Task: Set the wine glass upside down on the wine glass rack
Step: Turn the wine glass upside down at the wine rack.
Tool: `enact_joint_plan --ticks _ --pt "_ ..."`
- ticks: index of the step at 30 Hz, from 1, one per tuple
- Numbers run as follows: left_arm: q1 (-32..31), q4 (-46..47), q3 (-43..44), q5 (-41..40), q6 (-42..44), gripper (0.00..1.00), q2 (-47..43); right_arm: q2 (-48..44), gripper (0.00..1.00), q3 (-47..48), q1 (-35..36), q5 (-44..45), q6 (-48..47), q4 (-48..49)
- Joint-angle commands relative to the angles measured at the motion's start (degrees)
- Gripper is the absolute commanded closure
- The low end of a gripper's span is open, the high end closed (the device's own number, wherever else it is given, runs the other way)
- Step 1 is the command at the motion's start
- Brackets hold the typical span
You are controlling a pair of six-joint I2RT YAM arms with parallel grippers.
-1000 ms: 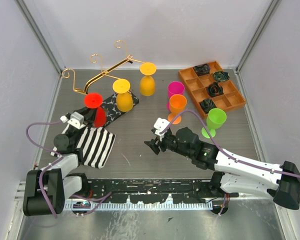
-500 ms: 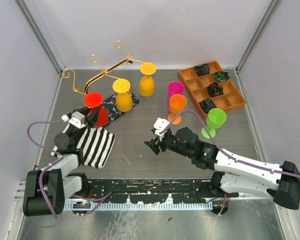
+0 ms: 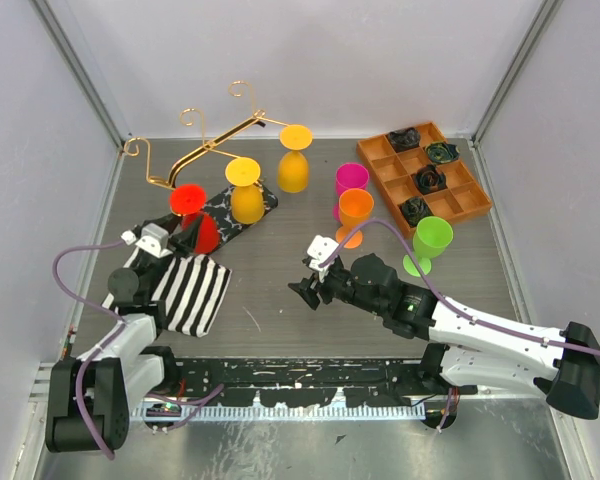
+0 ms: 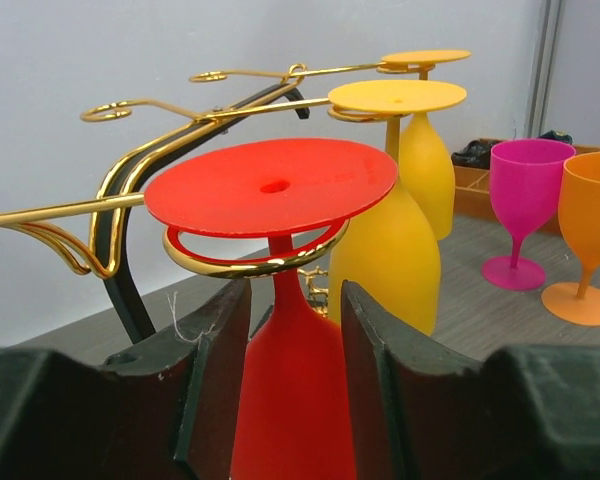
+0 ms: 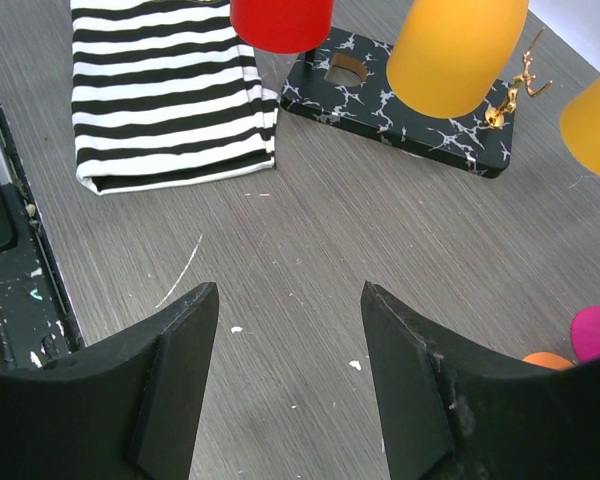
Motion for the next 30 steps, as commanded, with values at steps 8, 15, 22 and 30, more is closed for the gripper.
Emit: enact_joint_plan --ticks 8,15,22,30 --pt "-0.3 4.2 3.3 0.1 0.2 0.52 5.4 -2.5 0.35 1.8 0.1 0.2 0.7 1.3" --pt "-0.3 5.4 5.3 0.3 0.3 0.55 7.6 -2.6 0.35 1.4 0.1 0.5 0.7 1.2" --pt "-0.2 5.7 5.4 0.4 0.2 0.66 7.9 -2.8 0.34 1.3 0.1 0.7 0.6 1.3" --pt "-0.3 5.4 3.9 0.7 0.2 0.83 5.6 -2.7 0.34 1.1 0.0 0.6 0.7 1.3"
